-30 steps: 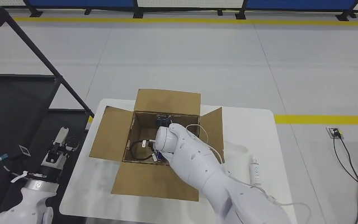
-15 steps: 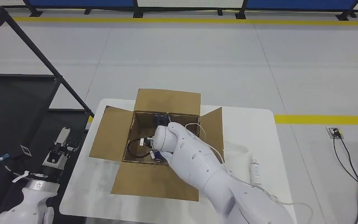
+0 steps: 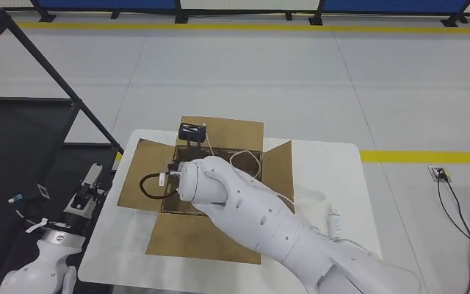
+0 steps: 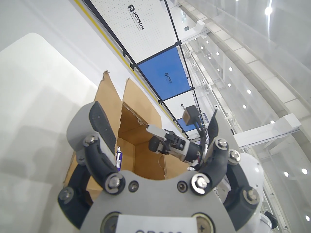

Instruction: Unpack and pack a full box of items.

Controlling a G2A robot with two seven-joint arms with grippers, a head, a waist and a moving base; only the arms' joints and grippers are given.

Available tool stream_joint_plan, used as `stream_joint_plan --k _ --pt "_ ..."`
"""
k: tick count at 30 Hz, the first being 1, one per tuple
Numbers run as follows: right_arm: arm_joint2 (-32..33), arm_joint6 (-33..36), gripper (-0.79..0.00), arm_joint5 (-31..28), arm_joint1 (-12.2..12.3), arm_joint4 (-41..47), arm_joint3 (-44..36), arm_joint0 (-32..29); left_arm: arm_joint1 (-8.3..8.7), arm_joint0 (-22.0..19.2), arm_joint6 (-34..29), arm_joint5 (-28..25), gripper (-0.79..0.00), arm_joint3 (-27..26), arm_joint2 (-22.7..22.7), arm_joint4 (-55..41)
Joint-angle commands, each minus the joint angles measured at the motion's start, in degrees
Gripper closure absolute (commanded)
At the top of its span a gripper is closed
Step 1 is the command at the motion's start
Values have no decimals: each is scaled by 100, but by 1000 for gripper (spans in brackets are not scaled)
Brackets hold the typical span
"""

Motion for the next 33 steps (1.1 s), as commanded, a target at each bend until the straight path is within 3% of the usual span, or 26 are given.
stream_joint_plan --k 1,6,9,13,17,22,28,33 --pt "212 342 -785 429 378 -734 -1378 -432 -3 -42 -4 23 -785 7 35 22" --pt "766 1201 -785 891 1146 -2631 -3425 -1429 -9 -122 -9 48 -785 26 83 38" --pt "1410 1314 -785 814 1519 -3528 -4301 -2203 -13 -180 -15 82 -785 26 127 45" --pt "2729 1461 -785 667 1915 -4592 -5699 -3638 -19 -284 -40 118 -785 10 233 80" --pt "4255 1999 -785 129 2113 -5018 -6742 -4950 -27 -424 -84 168 -785 40 417 166" --pt "5683 2959 -785 -831 2188 -4763 -6867 -5703 -39 -572 -105 215 -785 85 627 297" --pt "6845 4432 -785 -2303 2245 -4150 -5924 -5896 -47 -698 -95 293 -785 122 731 388" --pt "6972 4506 -785 -2377 2247 -4089 -5816 -5863 -57 -782 -69 357 -785 142 815 419"
